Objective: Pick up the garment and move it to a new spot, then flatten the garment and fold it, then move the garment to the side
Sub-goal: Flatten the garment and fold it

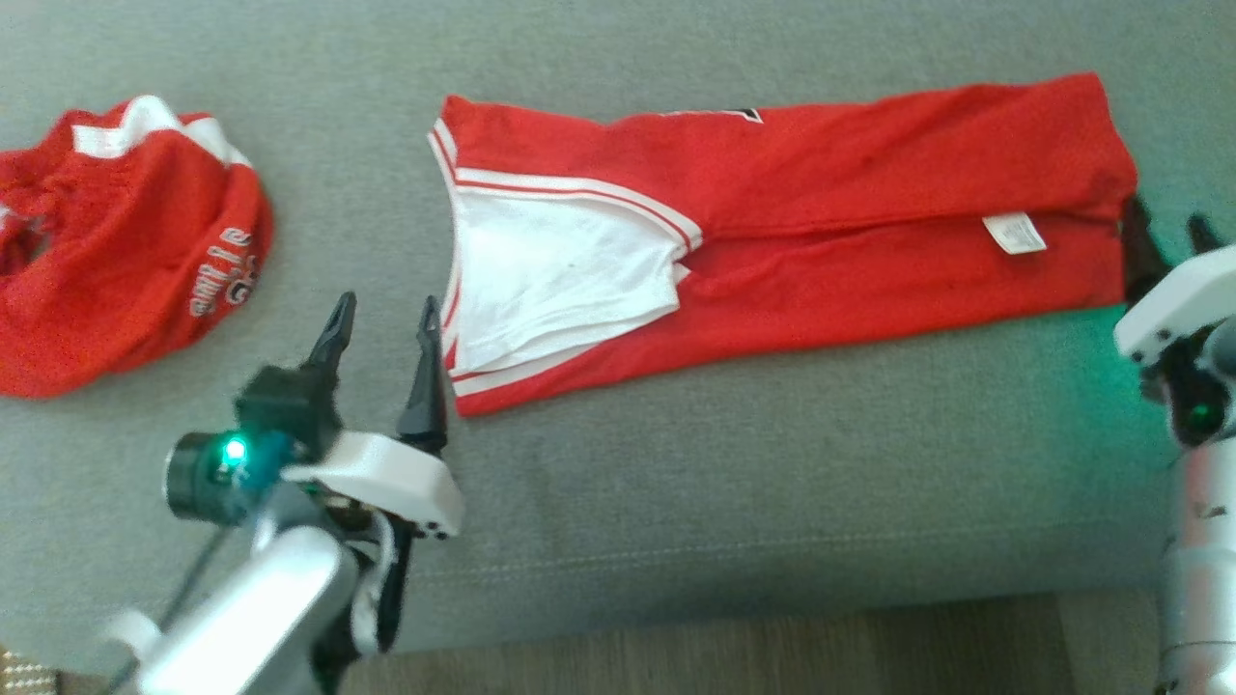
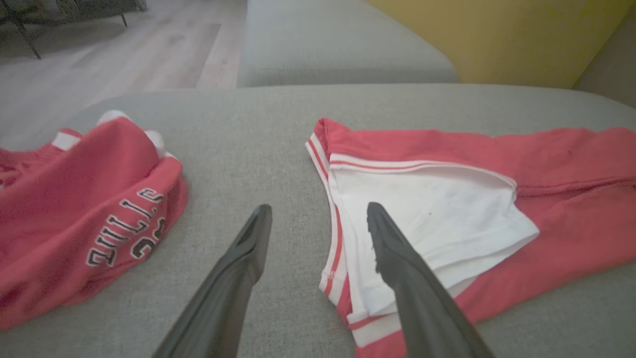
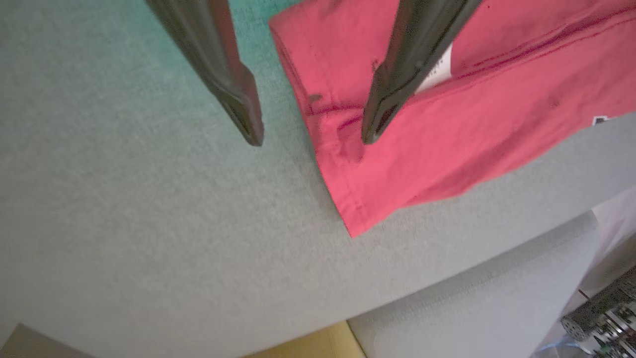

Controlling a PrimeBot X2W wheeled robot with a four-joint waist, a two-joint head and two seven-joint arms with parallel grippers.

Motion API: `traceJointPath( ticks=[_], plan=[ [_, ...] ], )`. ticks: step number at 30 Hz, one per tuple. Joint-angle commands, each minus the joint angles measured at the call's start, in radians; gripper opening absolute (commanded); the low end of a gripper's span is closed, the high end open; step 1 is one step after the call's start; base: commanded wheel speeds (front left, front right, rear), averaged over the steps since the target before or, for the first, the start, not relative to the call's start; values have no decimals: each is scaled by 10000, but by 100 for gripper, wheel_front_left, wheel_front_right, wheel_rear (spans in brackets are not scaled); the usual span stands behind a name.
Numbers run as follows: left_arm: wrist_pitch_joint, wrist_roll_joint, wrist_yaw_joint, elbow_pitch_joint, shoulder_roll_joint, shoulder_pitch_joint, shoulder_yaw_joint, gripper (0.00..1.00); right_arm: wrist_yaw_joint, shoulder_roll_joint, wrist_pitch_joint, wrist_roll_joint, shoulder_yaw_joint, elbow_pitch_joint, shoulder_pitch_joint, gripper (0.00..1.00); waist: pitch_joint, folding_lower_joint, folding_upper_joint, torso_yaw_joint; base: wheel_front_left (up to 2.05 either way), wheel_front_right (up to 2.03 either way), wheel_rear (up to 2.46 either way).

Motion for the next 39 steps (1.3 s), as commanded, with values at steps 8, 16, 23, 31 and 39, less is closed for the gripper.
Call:
traceJointPath(
  ticks=[8, 16, 23, 31, 39],
  plan=[
    [-133, 3160, 7, -972, -1555, 1678, 1898, 100, -2, -246, -663, -2065, -1459, 1788, -806, 100, -785, 1, -1, 1076, 0, 0, 0],
    [-134, 4664, -343, -1315, -2270, 2850, 2963, 100, -2, -486, -1309, -3307, -2834, 2904, -1244, 100, -1032, 1, -1, 1659, 0, 0, 0],
    [-135, 5165, -1000, -1225, -2718, 3310, 3560, 100, -2, -631, -1458, -4356, -3628, 3644, -1483, 100, -1048, 1, -1, 1808, 0, 0, 0],
    [-135, 5632, -1626, -1025, -3110, 3471, 3823, 100, -2, -764, -1701, -5252, -4380, 4228, -1959, 100, -911, 1, -1, 1799, 0, 0, 0],
    [-135, 5952, -2069, -919, -3377, 3443, 4096, 100, -2, -737, -1635, -5976, -4851, 4775, -2348, 100, -696, 1, -1, 1757, 0, 0, 0]
  ],
)
